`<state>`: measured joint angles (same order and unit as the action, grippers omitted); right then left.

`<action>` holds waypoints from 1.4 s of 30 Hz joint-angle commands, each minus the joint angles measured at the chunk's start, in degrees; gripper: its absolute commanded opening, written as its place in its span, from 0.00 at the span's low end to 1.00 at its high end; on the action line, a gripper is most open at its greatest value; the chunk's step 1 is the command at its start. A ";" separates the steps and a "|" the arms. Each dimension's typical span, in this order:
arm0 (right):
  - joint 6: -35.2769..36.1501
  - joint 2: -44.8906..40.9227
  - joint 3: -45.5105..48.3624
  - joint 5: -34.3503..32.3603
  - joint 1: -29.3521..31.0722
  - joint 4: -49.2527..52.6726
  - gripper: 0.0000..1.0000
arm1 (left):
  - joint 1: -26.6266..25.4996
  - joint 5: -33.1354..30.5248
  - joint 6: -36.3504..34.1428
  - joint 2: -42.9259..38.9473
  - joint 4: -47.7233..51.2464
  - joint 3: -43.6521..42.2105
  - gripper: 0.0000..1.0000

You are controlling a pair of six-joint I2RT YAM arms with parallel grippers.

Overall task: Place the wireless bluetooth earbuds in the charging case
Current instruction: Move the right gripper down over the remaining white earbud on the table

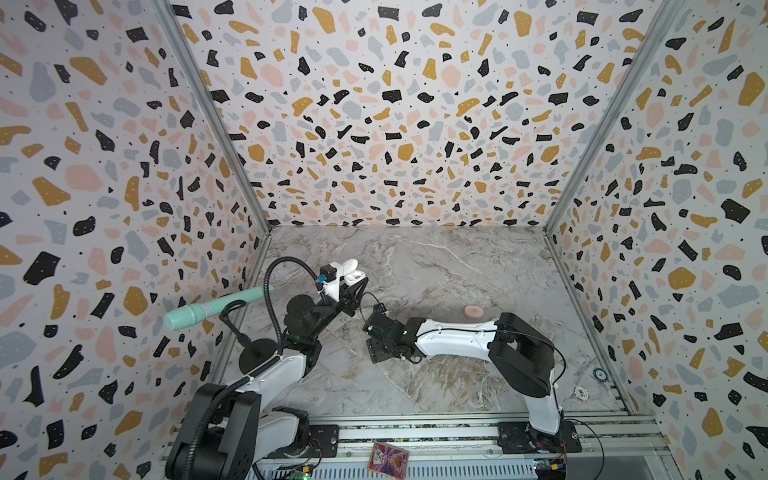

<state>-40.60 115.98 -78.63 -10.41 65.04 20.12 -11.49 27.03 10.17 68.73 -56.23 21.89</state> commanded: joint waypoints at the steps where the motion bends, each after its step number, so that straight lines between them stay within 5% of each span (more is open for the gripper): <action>1: 1.06 1.32 -2.74 -1.90 -0.32 4.45 0.78 | 0.72 0.67 0.59 0.15 -5.06 0.46 0.17; 15: -5.22 -1.75 1.77 -5.34 -4.93 10.60 0.78 | 0.93 2.83 3.35 0.88 -8.23 -0.80 0.17; 28: -3.47 -7.57 6.13 -6.33 -11.02 13.05 0.80 | -1.03 5.35 5.47 1.28 -9.73 -0.80 0.17; 42: -3.96 -16.15 9.52 0.70 -12.33 7.98 0.80 | -7.04 4.61 3.67 1.14 -6.45 -0.11 0.17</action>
<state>-44.53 101.41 -69.76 -12.25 52.47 28.88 -18.39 31.09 14.76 70.15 -60.66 21.52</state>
